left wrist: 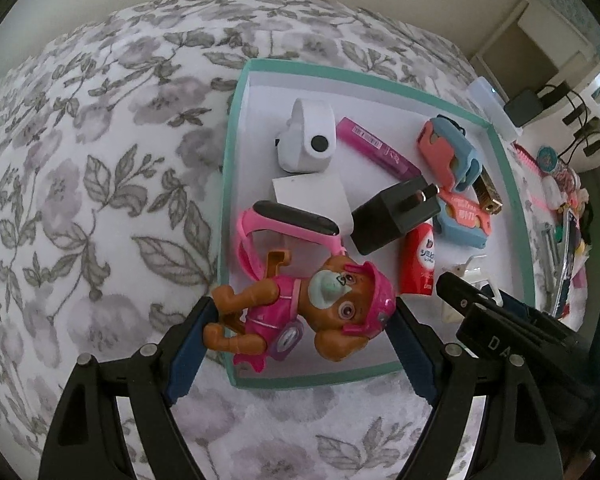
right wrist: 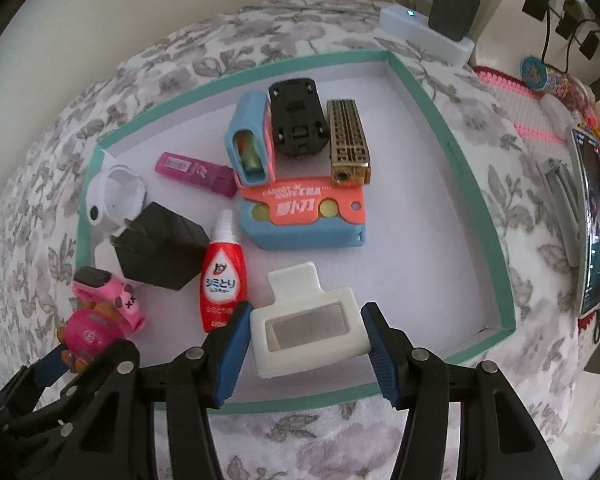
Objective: Organize rigid objects
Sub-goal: 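Carry the figure and white clip over the tray and lower them, then open both grippers to release the figure and clip in the tray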
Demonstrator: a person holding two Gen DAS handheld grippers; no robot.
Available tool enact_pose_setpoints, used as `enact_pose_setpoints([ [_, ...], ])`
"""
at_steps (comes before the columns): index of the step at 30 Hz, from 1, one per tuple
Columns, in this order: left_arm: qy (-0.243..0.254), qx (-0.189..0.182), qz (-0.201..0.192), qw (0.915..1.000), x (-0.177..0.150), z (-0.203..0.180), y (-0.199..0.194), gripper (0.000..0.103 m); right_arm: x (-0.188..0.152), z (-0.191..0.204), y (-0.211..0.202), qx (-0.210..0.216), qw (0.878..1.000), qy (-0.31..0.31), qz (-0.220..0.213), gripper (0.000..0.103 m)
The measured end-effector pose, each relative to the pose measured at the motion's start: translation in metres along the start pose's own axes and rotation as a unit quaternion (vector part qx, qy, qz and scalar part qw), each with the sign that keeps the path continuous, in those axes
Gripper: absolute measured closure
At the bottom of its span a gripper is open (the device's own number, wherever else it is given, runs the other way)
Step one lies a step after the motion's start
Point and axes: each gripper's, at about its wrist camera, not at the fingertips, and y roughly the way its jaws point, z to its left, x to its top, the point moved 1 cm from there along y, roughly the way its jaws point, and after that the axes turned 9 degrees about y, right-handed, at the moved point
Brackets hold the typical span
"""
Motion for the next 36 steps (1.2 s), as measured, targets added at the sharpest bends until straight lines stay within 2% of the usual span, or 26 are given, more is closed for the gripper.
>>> enact_pose_setpoints([
  [11, 0.003, -0.008, -0.002, 1.0, -0.002, 0.002, -0.009, 0.017, 0.0, 0.0, -0.003, 0.0, 1.0, 0.0, -0.004, 0.045],
  [21, -0.007, -0.002, -0.024, 0.9997, -0.005, 0.011, -0.032, 0.017, 0.001, 0.007, -0.007, 0.0, 1.0, -0.015, -0.006, 0.044],
  [27, -0.04, 0.038, -0.047, 0.9974, -0.007, 0.028, -0.048, 0.017, -0.002, 0.018, -0.016, 0.006, 0.999, -0.029, -0.02, 0.044],
  [30, -0.064, 0.078, -0.055, 0.9934, -0.008, 0.043, -0.052, 0.017, -0.005, 0.029, -0.019, 0.008, 0.999, -0.046, -0.024, 0.041],
  [32, -0.066, 0.107, -0.056, 0.9904, -0.007, 0.049, -0.053, 0.013, -0.007, 0.037, -0.021, 0.015, 0.998, -0.057, -0.025, 0.041],
  [33, -0.066, 0.123, -0.057, 0.9886, -0.008, 0.052, -0.053, 0.006, -0.008, 0.04, -0.022, 0.019, 0.998, -0.061, -0.026, 0.041],
  [36, -0.078, 0.14, -0.063, 0.985, -0.011, 0.065, -0.056, 0.004, -0.011, 0.049, -0.025, 0.023, 0.997, -0.072, -0.032, 0.037],
])
